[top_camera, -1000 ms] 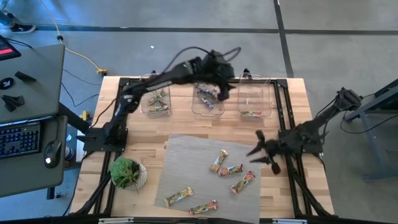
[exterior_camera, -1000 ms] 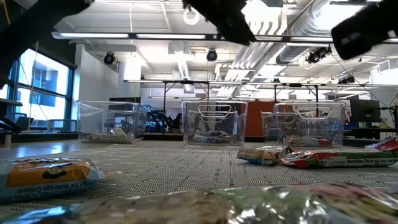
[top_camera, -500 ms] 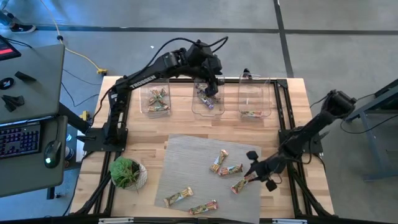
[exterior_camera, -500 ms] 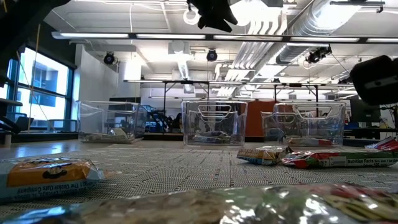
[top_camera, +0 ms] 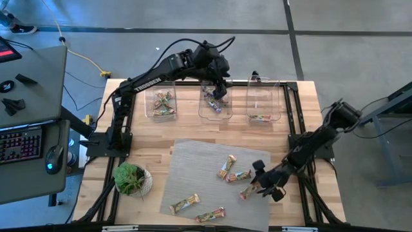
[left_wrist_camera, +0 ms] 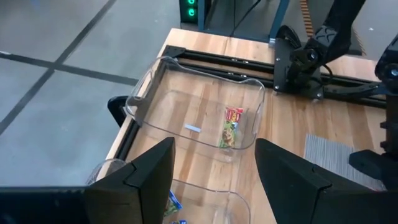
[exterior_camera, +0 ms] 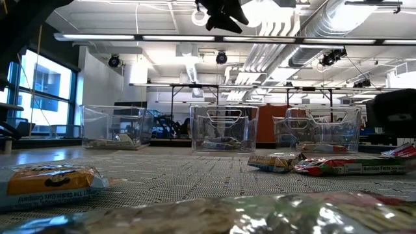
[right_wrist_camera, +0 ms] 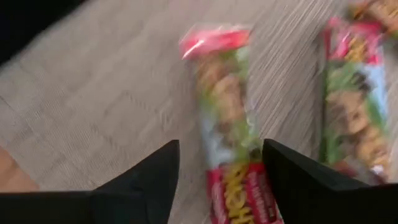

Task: Pick and place Granola Bars by type
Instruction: Put the top right red granola bar into the right transparent bin

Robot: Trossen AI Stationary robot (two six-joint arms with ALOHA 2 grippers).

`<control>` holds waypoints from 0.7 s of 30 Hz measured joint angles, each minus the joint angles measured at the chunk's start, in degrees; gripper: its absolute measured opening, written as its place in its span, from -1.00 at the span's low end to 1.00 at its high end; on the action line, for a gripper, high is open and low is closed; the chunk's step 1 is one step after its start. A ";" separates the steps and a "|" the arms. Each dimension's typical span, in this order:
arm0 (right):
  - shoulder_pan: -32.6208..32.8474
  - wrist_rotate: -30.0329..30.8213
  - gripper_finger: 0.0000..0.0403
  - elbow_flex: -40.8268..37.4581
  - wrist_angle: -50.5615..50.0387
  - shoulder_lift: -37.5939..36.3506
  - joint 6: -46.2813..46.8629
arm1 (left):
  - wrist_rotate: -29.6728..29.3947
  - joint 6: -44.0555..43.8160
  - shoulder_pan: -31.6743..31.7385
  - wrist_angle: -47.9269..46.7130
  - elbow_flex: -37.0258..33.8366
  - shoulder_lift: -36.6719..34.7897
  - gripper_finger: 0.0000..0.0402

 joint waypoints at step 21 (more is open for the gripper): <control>4.14 1.33 -0.47 -0.32 5.01 3.16 1.65 | -0.02 0.20 0.00 -0.02 0.00 0.02 0.08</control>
